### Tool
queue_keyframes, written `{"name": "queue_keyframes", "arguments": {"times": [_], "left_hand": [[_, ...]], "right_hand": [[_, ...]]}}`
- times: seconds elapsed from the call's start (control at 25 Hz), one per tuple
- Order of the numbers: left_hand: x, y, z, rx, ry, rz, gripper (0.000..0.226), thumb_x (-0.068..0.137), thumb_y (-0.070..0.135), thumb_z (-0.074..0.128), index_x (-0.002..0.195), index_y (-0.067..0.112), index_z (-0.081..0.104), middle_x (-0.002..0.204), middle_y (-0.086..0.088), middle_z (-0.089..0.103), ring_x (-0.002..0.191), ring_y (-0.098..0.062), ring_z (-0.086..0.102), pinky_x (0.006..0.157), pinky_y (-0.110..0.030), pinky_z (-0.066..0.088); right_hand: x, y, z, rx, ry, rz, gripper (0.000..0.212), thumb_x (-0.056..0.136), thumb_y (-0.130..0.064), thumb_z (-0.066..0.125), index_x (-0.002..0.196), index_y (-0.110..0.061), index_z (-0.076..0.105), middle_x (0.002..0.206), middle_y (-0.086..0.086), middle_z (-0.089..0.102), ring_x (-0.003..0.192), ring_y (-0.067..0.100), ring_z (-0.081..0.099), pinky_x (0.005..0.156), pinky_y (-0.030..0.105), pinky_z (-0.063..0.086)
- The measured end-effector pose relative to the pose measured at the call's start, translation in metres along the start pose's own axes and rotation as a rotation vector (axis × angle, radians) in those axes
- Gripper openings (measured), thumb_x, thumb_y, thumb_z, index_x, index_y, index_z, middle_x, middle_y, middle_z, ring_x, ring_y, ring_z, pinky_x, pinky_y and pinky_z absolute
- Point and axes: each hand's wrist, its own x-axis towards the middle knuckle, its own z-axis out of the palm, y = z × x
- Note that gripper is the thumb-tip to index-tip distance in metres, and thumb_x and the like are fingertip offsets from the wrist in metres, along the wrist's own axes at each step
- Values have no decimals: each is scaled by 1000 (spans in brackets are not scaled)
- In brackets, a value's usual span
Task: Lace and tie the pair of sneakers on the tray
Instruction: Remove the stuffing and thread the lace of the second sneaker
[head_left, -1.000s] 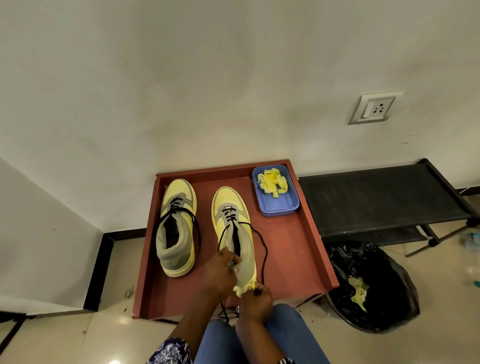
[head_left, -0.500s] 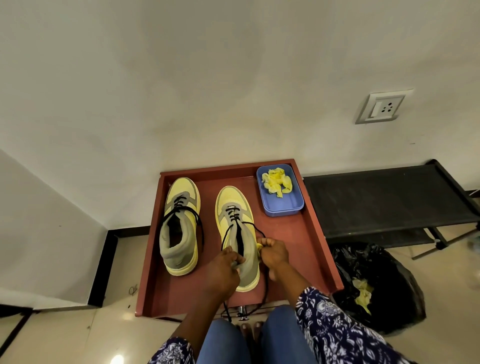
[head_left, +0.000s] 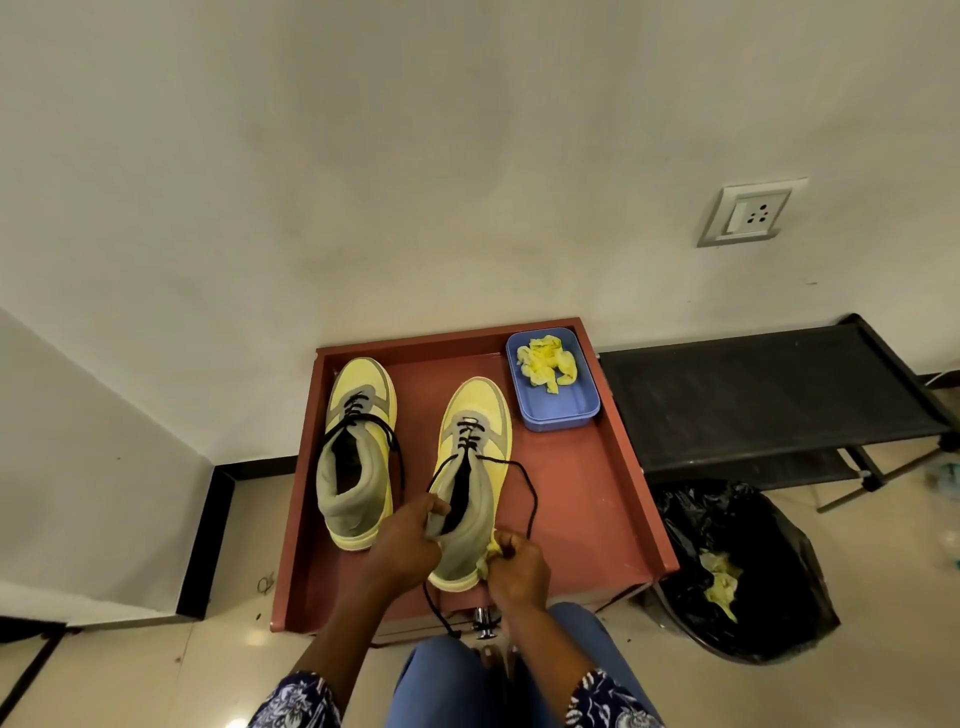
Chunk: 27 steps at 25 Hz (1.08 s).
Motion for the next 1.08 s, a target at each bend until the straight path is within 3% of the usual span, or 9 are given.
{"name": "queue_keyframes", "arguments": {"times": [0.12, 0.24, 0.32, 0.4, 0.52, 0.68, 0.96, 1.08], "left_hand": [[-4, -11, -13, -2, -87, -49, 43, 76, -3, 52, 108, 24, 48, 113, -5, 58, 106, -22, 56, 87, -31, 48], [-7, -4, -12, 34, -55, -48, 41, 77, 5, 57, 115, 20, 52, 103, 1, 55, 91, -15, 53, 72, -20, 45], [-12, 1, -3, 50, 35, -18, 34, 78, 14, 63, 111, 19, 58, 104, 5, 56, 89, -12, 53, 72, -20, 42], [-15, -2, 10, 57, 85, 0, 23, 79, 20, 66, 102, 19, 63, 116, 3, 57, 99, -14, 56, 76, -24, 44], [-15, -10, 22, 49, 122, 2, 19, 84, 19, 62, 102, 18, 66, 139, 1, 45, 121, -14, 50, 85, -20, 39], [-11, -15, 24, 66, 161, 22, 20, 86, 19, 60, 105, 20, 67, 143, 4, 41, 125, -12, 47, 90, -20, 38], [-13, -17, 33, 143, 236, 20, 32, 87, 22, 59, 119, 22, 60, 147, 8, 37, 130, -11, 43, 97, -24, 39], [-13, -18, 34, 172, 234, 20, 32, 89, 24, 56, 121, 23, 58, 148, 9, 35, 131, -11, 42, 100, -27, 40]], "right_hand": [[-13, 11, 14, -4, -23, 61, 26, 78, 2, 54, 82, -21, 65, 85, 4, 68, 84, 24, 62, 81, 37, 54], [-16, 10, 18, 71, 21, 89, 25, 78, 3, 53, 79, -20, 63, 85, 5, 67, 86, 26, 61, 84, 39, 52], [-8, -1, 12, 144, 61, 101, 25, 81, 5, 52, 85, -17, 63, 91, 5, 66, 87, 24, 59, 80, 30, 49], [5, -15, 7, 191, 96, 101, 26, 83, 6, 52, 98, -11, 65, 99, 6, 65, 90, 21, 56, 80, 25, 46], [28, -30, 4, 233, 168, 77, 27, 83, 3, 55, 105, -7, 67, 108, 9, 68, 94, 22, 60, 85, 29, 48], [48, -43, -1, 309, 197, 24, 28, 82, 0, 59, 107, -10, 68, 106, 7, 70, 88, 17, 60, 85, 32, 52], [13, -17, 6, 307, 146, -10, 27, 86, -1, 56, 110, -9, 65, 110, 5, 66, 96, 14, 56, 89, 25, 45], [-11, -3, 13, 380, 114, 14, 24, 86, 1, 56, 100, -16, 65, 105, 0, 63, 97, 16, 58, 86, 26, 48]]}}
